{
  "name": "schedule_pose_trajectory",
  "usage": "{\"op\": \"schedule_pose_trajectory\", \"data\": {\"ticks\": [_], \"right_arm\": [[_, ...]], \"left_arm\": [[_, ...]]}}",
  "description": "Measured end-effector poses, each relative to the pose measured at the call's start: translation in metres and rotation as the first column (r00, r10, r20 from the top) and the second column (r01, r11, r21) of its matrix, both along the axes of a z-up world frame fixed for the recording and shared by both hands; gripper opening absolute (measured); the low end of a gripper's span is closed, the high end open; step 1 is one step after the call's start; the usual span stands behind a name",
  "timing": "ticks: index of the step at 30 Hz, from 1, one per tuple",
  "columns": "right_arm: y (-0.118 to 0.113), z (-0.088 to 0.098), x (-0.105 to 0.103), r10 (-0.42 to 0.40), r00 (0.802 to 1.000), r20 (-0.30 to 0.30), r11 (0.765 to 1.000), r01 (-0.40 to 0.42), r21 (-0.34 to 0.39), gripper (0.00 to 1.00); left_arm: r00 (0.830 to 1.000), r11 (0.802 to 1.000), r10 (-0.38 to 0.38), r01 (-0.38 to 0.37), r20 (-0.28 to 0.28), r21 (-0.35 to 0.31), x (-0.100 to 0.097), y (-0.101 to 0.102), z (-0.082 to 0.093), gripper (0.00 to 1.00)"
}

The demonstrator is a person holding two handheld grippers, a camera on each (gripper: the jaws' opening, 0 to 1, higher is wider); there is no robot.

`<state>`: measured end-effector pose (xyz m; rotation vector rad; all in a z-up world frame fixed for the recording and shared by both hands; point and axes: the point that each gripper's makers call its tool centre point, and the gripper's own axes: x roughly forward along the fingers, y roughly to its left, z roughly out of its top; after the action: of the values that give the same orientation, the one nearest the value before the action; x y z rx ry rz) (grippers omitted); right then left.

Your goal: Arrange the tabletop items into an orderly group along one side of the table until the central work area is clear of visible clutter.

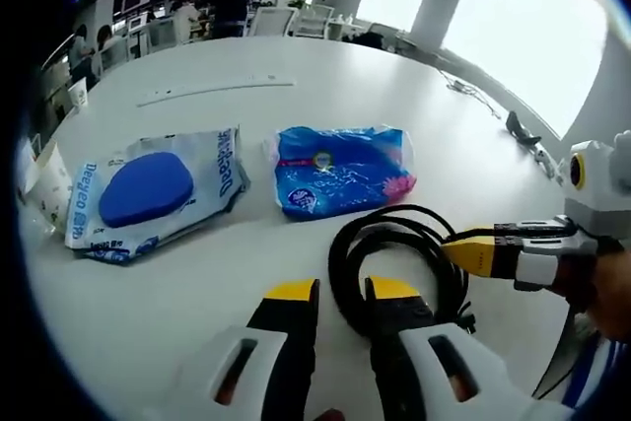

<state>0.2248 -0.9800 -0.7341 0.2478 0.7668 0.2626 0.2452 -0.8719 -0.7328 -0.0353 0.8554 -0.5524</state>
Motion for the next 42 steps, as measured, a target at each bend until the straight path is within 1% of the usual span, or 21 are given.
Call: {"op": "schedule_pose_trajectory", "data": {"ticks": [2,4,5,6,8,9,10,11,12,13,15,17,21,26,30,32,33,36,37,40,42], "right_arm": [[0.001,0.004,0.002,-0.013,1.0,0.021,1.0,0.013,0.013,0.27],[0.004,0.006,0.003,-0.011,0.999,0.035,1.0,0.011,0.016,0.41],[0.006,0.007,0.004,-0.002,0.999,0.05,1.0,0.002,0.008,0.48],[0.009,0.009,0.006,0.007,0.998,0.066,1.0,-0.007,0.001,0.57],[0.014,0.014,0.008,0.032,0.995,0.098,0.999,-0.031,-0.017,0.68],[0.014,0.015,0.007,0.034,0.994,0.101,0.999,-0.032,-0.024,0.69],[0.014,0.017,0.008,0.05,0.993,0.111,0.998,-0.046,-0.036,0.69],[0.013,0.018,0.008,0.052,0.992,0.118,0.998,-0.048,-0.041,0.69],[0.012,0.017,0.008,0.052,0.992,0.117,0.998,-0.047,-0.045,0.7],[0.011,0.017,0.008,0.051,0.992,0.116,0.998,-0.046,-0.046,0.71],[0.008,0.015,0.008,0.045,0.993,0.112,0.998,-0.04,-0.041,0.73],[0.008,0.015,0.008,0.045,0.993,0.11,0.998,-0.041,-0.04,0.74],[0.008,0.019,0.007,0.056,0.991,0.118,0.997,-0.05,-0.051,0.76],[0.009,0.023,0.005,0.074,0.988,0.137,0.996,-0.066,-0.063,0.84],[0.012,0.029,0.0,0.088,0.985,0.147,0.994,-0.077,-0.081,0.87],[0.014,0.033,-0.002,0.091,0.984,0.156,0.994,-0.08,-0.078,0.88],[0.016,0.036,-0.004,0.096,0.982,0.163,0.993,-0.085,-0.078,0.89],[0.022,0.042,-0.007,0.124,0.975,0.186,0.989,-0.106,-0.103,0.9],[0.024,0.044,-0.008,0.125,0.974,0.191,0.989,-0.107,-0.1,0.9],[0.028,0.049,-0.011,0.123,0.971,0.207,0.989,-0.103,-0.104,0.91],[0.031,0.054,-0.014,0.123,0.97,0.209,0.989,-0.104,-0.102,0.92]], "left_arm": [[1.0,1.0,0.006,-0.006,0.006,-0.004,0.001,0.001,0.001,0.27],[1.0,1.0,0.012,-0.012,0.011,-0.009,0.001,0.002,0.003,0.34],[1.0,1.0,0.015,-0.015,0.012,-0.013,0.002,0.001,0.004,0.4],[1.0,1.0,0.02,-0.02,0.013,-0.014,0.002,0.001,0.005,0.46],[0.999,1.0,0.025,-0.024,0.028,-0.015,0.003,0.002,0.006,0.59],[0.998,0.999,0.031,-0.032,0.046,0.005,0.005,0.006,0.007,0.62],[0.995,0.998,0.025,-0.03,0.099,0.046,0.01,0.013,0.009,0.66],[0.991,0.997,0.033,-0.041,0.128,0.06,0.013,0.016,0.011,0.73],[0.992,0.998,0.033,-0.04,0.121,0.055,0.011,0.017,0.011,0.76],[0.993,0.998,0.033,-0.039,0.112,0.048,0.011,0.018,0.01,0.78],[0.995,0.999,0.037,-0.04,0.097,0.03,0.01,0.018,0.011,0.79],[0.994,0.998,0.041,-0.045,0.102,0.037,0.011,0.019,0.011,0.81],[0.994,0.999,0.041,-0.044,0.102,0.032,0.01,0.021,0.014,0.82],[0.993,0.998,0.052,-0.054,0.108,0.016,0.009,0.035,0.021,0.93],[0.991,0.998,0.054,-0.056,0.119,0.016,0.006,0.05,0.028,0.96],[0.99,0.998,0.049,-0.052,0.131,0.021,0.003,0.057,0.034,0.98],[0.988,0.999,0.037,-0.042,0.152,0.03,0.003,0.061,0.039,0.99],[0.985,0.998,0.005,-0.015,0.175,0.053,-0.002,0.07,0.046,0.99],[0.984,0.998,0.001,-0.011,0.179,0.058,-0.004,0.075,0.048,0.99],[0.984,0.999,0.026,-0.033,0.176,0.04,-0.005,0.089,0.051,0.99],[0.984,0.998,0.033,-0.041,0.177,0.039,-0.008,0.099,0.054,0.99]]}}
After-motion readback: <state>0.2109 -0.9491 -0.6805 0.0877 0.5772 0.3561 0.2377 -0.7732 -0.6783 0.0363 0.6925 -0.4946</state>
